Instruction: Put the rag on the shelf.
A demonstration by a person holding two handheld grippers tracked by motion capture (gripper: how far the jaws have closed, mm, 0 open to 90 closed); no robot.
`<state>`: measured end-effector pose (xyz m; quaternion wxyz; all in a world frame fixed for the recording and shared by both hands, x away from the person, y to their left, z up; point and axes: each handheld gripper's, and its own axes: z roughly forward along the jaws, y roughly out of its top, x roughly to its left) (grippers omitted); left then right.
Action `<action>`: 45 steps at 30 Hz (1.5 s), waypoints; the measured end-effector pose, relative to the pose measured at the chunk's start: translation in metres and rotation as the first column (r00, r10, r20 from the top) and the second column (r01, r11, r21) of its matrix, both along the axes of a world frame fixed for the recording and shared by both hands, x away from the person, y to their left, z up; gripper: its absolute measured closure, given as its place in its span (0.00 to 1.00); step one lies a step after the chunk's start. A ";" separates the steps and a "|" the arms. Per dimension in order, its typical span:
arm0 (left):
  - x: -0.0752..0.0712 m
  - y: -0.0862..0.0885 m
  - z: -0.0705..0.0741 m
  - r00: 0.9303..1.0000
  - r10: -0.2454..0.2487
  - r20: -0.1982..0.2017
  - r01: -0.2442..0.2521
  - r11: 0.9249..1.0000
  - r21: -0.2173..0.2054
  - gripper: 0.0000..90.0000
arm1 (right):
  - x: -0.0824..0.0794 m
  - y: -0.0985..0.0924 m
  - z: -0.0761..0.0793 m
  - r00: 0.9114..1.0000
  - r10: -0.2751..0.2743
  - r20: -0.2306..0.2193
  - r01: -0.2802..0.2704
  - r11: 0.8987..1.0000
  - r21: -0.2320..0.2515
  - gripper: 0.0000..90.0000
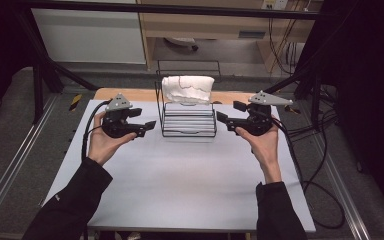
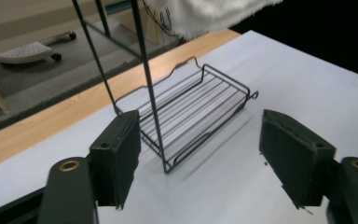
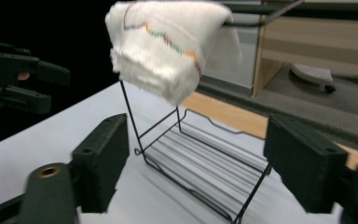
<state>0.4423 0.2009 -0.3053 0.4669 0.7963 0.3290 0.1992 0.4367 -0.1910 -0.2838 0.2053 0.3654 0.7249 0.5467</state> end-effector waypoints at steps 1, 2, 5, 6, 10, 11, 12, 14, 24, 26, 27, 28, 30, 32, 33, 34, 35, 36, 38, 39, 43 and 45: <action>-0.002 0.003 -0.003 1.000 0.002 -0.005 -0.002 1.000 0.000 0.29 | -0.001 -0.001 -0.002 1.000 0.002 -0.005 -0.002 1.000 -0.005 0.21; -0.005 0.006 -0.007 1.000 0.005 -0.011 -0.005 1.000 0.000 0.27 | -0.002 -0.002 -0.005 1.000 0.002 -0.011 -0.003 1.000 -0.009 0.19; -0.011 0.014 -0.015 0.999 0.016 -0.029 -0.016 1.000 -0.008 0.24 | -0.005 -0.005 -0.014 1.000 -0.002 -0.031 0.001 0.999 -0.039 0.13; -0.013 0.017 -0.018 0.999 0.020 -0.031 -0.020 1.000 -0.008 0.23 | -0.006 -0.006 -0.016 0.999 -0.002 -0.034 0.001 0.999 -0.041 0.12; -0.023 0.027 -0.029 0.998 0.036 -0.047 -0.036 0.999 -0.004 0.17 | -0.012 -0.010 -0.029 0.999 0.003 -0.055 -0.005 0.999 -0.049 0.09; -0.026 0.031 -0.032 0.998 0.041 -0.048 -0.041 0.999 -0.003 0.15 | -0.013 -0.011 -0.032 0.998 0.005 -0.060 -0.008 0.999 -0.049 0.08; -0.027 0.033 -0.034 0.998 0.044 -0.049 -0.045 0.999 -0.006 0.14 | -0.015 -0.012 -0.036 0.998 0.012 -0.065 -0.015 0.999 -0.052 0.07; -0.032 0.039 -0.041 0.997 0.052 -0.056 -0.052 0.999 -0.013 0.12 | -0.019 -0.014 -0.043 0.997 0.019 -0.073 -0.023 0.998 -0.052 0.06; -0.052 0.061 -0.079 0.994 0.063 -0.088 -0.066 0.997 -0.034 0.08 | -0.038 -0.025 -0.084 0.991 0.034 -0.133 -0.043 0.997 -0.070 0.03; -0.057 0.065 -0.086 0.993 0.069 -0.092 -0.072 0.997 -0.035 0.08 | -0.041 -0.027 -0.091 0.989 0.035 -0.145 -0.046 0.996 -0.072 0.03; -0.059 0.067 -0.089 0.993 0.070 -0.095 -0.074 0.997 -0.038 0.08 | -0.044 -0.029 -0.096 0.988 0.036 -0.151 -0.047 0.996 -0.072 0.02; -0.061 0.070 -0.092 0.993 0.072 -0.096 -0.076 0.996 -0.038 0.08 | -0.045 -0.030 -0.100 0.987 0.036 -0.155 -0.048 0.996 -0.073 0.02; -0.065 0.074 -0.097 0.992 0.075 -0.098 -0.080 0.996 -0.042 0.08 | -0.049 -0.033 -0.107 0.985 0.037 -0.166 -0.050 0.996 -0.071 0.02; -0.068 0.079 -0.103 0.992 0.078 -0.104 -0.084 0.995 -0.051 0.08 | -0.053 -0.037 -0.117 0.983 0.042 -0.179 -0.056 0.996 -0.075 0.02; -0.070 0.081 -0.105 0.991 0.080 -0.105 -0.086 0.995 -0.054 0.08 | -0.055 -0.039 -0.122 0.981 0.039 -0.191 -0.054 0.996 -0.074 0.02; -0.071 0.082 -0.108 0.991 0.080 -0.108 -0.085 0.995 -0.048 0.08 | -0.056 -0.041 -0.126 0.980 0.039 -0.195 -0.056 0.995 -0.078 0.02; -0.072 0.083 -0.110 0.991 0.080 -0.109 -0.085 0.995 -0.044 0.08 | -0.058 -0.042 -0.131 0.978 0.035 -0.206 -0.052 0.996 -0.078 0.02; -0.074 0.085 -0.113 0.991 0.080 -0.111 -0.085 0.996 -0.040 0.08 | -0.059 -0.044 -0.134 0.977 0.034 -0.213 -0.053 0.995 -0.083 0.01; -0.076 0.087 -0.118 0.990 0.079 -0.118 -0.084 0.996 -0.036 0.08 | -0.061 -0.049 -0.142 0.972 0.024 -0.233 -0.046 0.995 -0.087 0.01; -0.077 0.087 -0.119 0.990 0.078 -0.119 -0.083 0.996 -0.036 0.08 | -0.063 -0.052 -0.146 0.972 0.021 -0.236 -0.041 0.996 -0.083 0.02; -0.078 0.087 -0.125 0.990 0.077 -0.122 -0.081 0.996 -0.030 0.08 | -0.067 -0.060 -0.155 0.964 0.013 -0.266 -0.036 0.996 -0.079 0.02; -0.079 0.087 -0.127 0.990 0.068 -0.122 -0.072 0.997 -0.023 0.08 | -0.070 -0.062 -0.158 0.962 0.018 -0.274 -0.043 0.995 -0.086 0.02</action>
